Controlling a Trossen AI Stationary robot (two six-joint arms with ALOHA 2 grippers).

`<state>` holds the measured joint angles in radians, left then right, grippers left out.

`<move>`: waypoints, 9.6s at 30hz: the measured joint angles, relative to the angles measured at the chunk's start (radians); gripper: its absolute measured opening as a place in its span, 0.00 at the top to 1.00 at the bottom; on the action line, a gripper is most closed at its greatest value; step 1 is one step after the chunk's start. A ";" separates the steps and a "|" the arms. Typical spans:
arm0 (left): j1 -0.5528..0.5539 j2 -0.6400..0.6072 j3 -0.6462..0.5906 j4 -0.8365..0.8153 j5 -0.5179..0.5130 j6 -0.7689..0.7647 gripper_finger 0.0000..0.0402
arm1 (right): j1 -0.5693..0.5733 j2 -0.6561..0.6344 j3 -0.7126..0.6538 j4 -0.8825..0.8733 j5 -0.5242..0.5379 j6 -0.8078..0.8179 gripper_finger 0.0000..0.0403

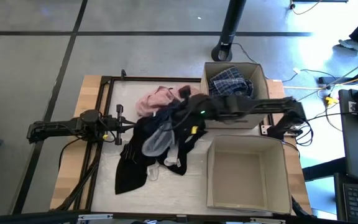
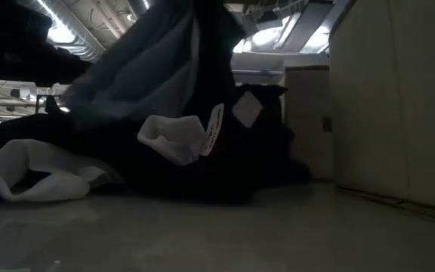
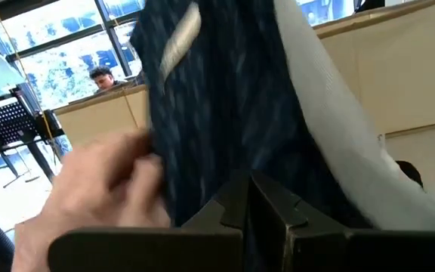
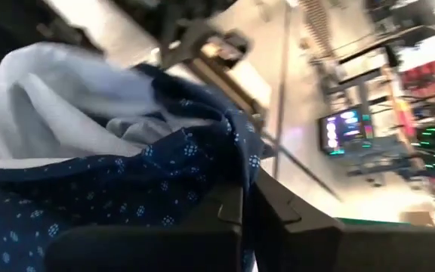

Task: Sort clothes
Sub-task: Put the dark blue polo shirt into the top laundry organizer, then put the black striped sock into the bottom laundry organizer, then put the white sock into the bottom laundry organizer

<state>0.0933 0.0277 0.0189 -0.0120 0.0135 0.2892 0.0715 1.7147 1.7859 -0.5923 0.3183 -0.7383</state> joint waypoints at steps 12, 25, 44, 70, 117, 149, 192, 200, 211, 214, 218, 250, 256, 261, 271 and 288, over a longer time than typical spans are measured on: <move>0.000 -0.001 -0.004 0.105 0.005 -0.060 0.99 | -0.002 -0.228 0.099 0.012 0.277 -0.177 0.99; 0.000 0.000 -0.002 0.449 0.002 -0.098 0.99 | -0.002 -0.242 0.537 0.024 0.521 -0.660 0.98; 0.000 0.006 -0.001 0.522 -0.003 -0.046 0.99 | -0.294 -0.263 0.557 -0.699 0.697 -0.136 0.98; 0.000 0.006 -0.001 0.589 -0.003 0.038 0.99 | -0.768 -0.212 -0.361 -0.727 -0.086 0.265 0.97; 0.000 0.006 -0.001 0.604 -0.003 0.109 0.99 | -0.498 -0.209 -0.186 -0.949 0.138 0.375 0.97; 0.000 0.006 -0.001 0.599 -0.003 0.127 0.99 | -0.384 -0.220 0.007 -0.712 -0.109 0.414 0.36; 0.000 0.006 -0.001 0.600 -0.003 0.130 0.99 | -0.204 0.112 -0.033 -0.683 0.088 0.468 0.45; 0.000 0.006 -0.001 0.601 -0.003 0.130 0.99 | -0.230 0.123 -0.034 -0.715 0.088 0.472 0.76; 0.000 0.006 -0.001 0.601 -0.003 0.131 0.99 | -0.199 0.120 -0.008 -0.722 0.110 0.401 0.95; 0.000 0.006 -0.001 0.603 -0.003 0.131 0.99 | -0.168 0.111 0.047 -0.726 0.117 0.399 0.96; 0.000 0.006 -0.001 0.604 -0.003 0.131 0.99 | -0.109 0.109 0.143 -0.752 0.116 0.394 0.98; 0.000 0.006 -0.001 0.598 -0.003 0.126 0.99 | 0.558 -0.138 0.181 -0.979 0.212 1.121 0.96; 0.000 0.006 -0.001 0.599 -0.003 0.132 0.99 | 0.641 -0.306 -0.108 -0.981 0.149 1.387 0.96; 0.000 0.006 -0.001 0.599 -0.003 0.139 0.99 | 0.671 -0.340 -0.288 -0.974 0.128 1.588 0.96; 0.000 0.006 -0.001 0.600 -0.003 0.133 0.99 | 0.609 -0.337 -0.497 -0.895 -0.104 1.596 0.80; 0.000 0.006 -0.001 0.600 -0.003 0.133 0.99 | 0.438 -0.319 -0.286 -0.303 0.242 0.816 0.44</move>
<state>0.0935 0.0338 0.0177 0.5876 0.0109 0.4223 0.5100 1.3955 1.5000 -0.8951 0.5606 0.0774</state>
